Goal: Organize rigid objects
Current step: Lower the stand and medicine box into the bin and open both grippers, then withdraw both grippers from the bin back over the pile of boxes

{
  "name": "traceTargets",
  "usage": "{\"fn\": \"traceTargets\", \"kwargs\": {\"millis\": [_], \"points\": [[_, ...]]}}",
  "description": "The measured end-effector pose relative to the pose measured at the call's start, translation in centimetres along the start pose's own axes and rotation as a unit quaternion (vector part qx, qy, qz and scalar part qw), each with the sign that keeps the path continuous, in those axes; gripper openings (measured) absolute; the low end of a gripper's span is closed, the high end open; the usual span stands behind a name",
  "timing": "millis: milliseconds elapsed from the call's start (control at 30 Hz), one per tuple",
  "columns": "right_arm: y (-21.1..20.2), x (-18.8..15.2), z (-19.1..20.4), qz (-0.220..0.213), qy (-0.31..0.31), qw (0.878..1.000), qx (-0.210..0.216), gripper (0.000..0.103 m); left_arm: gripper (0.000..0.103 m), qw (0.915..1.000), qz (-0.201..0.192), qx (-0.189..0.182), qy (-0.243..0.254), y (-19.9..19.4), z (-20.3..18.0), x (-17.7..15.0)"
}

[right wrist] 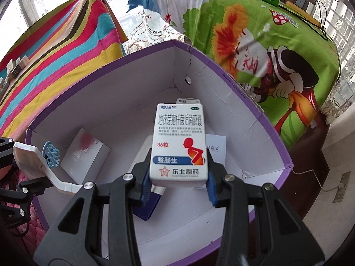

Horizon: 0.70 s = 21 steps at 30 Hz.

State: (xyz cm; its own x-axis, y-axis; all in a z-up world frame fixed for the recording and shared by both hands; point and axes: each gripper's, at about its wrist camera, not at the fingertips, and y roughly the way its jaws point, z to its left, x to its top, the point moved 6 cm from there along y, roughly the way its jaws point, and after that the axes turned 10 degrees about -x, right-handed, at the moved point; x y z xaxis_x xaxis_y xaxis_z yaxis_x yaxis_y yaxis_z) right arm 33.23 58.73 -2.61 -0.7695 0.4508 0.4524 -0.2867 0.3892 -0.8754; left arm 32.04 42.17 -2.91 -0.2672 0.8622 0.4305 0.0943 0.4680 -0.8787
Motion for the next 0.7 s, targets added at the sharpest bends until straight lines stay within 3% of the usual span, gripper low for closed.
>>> {"fn": "traceTargets", "kwargs": {"millis": [67,133,200,400,500,600,700], "points": [[0.3,-0.1,0.1,0.014,-0.003,1.0,-0.007,0.046,0.036,1.0,0.004,-0.007,0.003,0.2,-0.3,-0.1],[0.3,-0.1,0.0,0.015,-0.002,1.0,-0.016,0.056,0.068,1.0,-0.002,-0.003,-0.002,0.0,-0.2,-0.2],[-0.1,0.2,-0.2,0.007,0.004,1.0,-0.022,0.072,0.076,0.9997,-0.021,0.001,-0.01,-0.7,0.1,-0.2],[-2.4,2.4,1.1,-0.034,0.006,0.999,-0.005,0.075,0.076,0.9953,-0.076,0.028,-0.053,-4.4,4.0,-0.8],[-3.7,4.1,3.7,-0.06,-0.013,0.998,0.015,0.075,0.076,0.9875,-0.11,0.052,-0.1,-7.3,8.1,-2.2],[-4.6,6.3,8.7,-0.075,-0.055,0.995,0.048,0.076,0.076,0.9711,-0.145,0.105,-0.158,-10.9,13.0,-4.7],[-5.9,8.3,15.5,-0.101,-0.11,0.986,0.074,0.077,0.079,0.9468,-0.167,0.184,-0.205,-14.4,17.7,-8.1]]}}
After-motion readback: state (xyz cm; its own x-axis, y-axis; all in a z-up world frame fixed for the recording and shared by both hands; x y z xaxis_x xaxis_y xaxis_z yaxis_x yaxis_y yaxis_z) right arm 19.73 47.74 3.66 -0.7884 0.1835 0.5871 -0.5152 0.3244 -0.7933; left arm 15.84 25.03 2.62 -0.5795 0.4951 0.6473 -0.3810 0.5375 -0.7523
